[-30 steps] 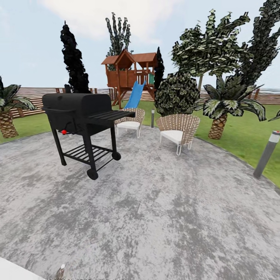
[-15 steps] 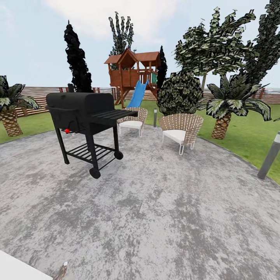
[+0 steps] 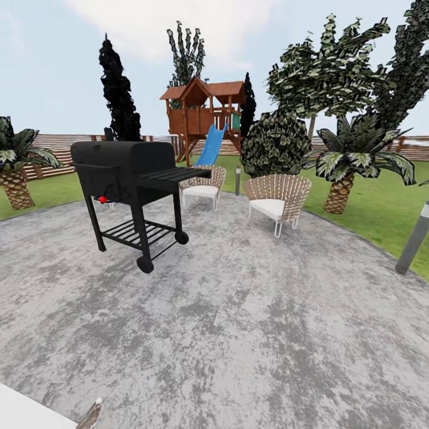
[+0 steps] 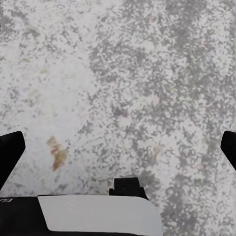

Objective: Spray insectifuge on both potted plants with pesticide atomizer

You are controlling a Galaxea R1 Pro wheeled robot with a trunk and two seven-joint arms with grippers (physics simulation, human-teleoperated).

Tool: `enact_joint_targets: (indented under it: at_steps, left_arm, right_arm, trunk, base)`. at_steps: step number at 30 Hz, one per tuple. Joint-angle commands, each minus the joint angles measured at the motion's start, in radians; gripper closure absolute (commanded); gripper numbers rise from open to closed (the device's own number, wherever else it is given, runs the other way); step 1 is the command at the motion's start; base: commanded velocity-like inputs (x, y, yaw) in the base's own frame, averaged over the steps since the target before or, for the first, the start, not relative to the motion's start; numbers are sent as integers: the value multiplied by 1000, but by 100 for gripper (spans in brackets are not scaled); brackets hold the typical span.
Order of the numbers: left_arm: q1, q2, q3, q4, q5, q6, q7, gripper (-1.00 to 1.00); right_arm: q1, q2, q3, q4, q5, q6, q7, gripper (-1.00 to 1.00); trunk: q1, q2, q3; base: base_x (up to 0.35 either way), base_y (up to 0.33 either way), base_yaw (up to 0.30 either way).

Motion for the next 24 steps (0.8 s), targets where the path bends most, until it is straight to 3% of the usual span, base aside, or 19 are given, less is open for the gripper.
enact_joint_targets:
  at_steps: [1, 5, 6, 8, 11, 13, 15, 18, 24]
  left_arm:
    - [-9, 0, 0, -8, 0, -3, -1, -100]
    - [-63, 1, 1, -113, 0, 0, -1, -100]
    - [-94, -1, 1, -181, -1, 7, 2, -100]
    - [-118, -3, 1, -222, -1, 16, 5, -100]
    - [-165, -4, 1, -273, 1, 57, 7, -100]
    - [-219, -5, 1, -318, 7, 119, 8, -100]
    - [-266, -7, 2, -378, 9, 172, 7, -100]
    - [-291, -7, 1, -454, 10, 219, 7, -100]
    - [-302, -8, -2, -569, 9, 281, 5, -100]
  right_arm:
    - [0, 1, -2, -15, -1, -2, 0, -100]
    - [0, 1, 0, -200, 0, 5, 0, -100]
    - [-1, 1, 1, -329, 1, 13, 0, -100]
    - [-1, 1, 1, -418, 1, 46, 0, -100]
    - [-1, -2, 1, -556, 1, 218, 1, -100]
    - [-1, -3, 1, -723, 1, 440, 3, -100]
    - [-1, -3, 1, -905, 1, 602, 4, -100]
    - [0, -3, 2, -1062, 1, 684, 4, -100]
    - [0, -3, 9, -1167, 1, 726, 7, -100]
  trunk:
    - [4, -8, -3]
    - [19, -36, -12]
    - [23, -43, -15]
    - [31, -57, -21]
    - [42, -78, -30]
    - [50, -92, -37]
    - [58, -106, -43]
    - [69, -127, -52]
    - [92, -169, -71]
  base:
    - [0, 0, 0]
    - [0, 0, 0]
    - [0, 0, 0]
    - [0, 0, 0]
    - [0, 0, 0]
    - [0, 0, 0]
    - [0, 0, 0]
    - [0, 0, 0]
    - [0, 0, 0]
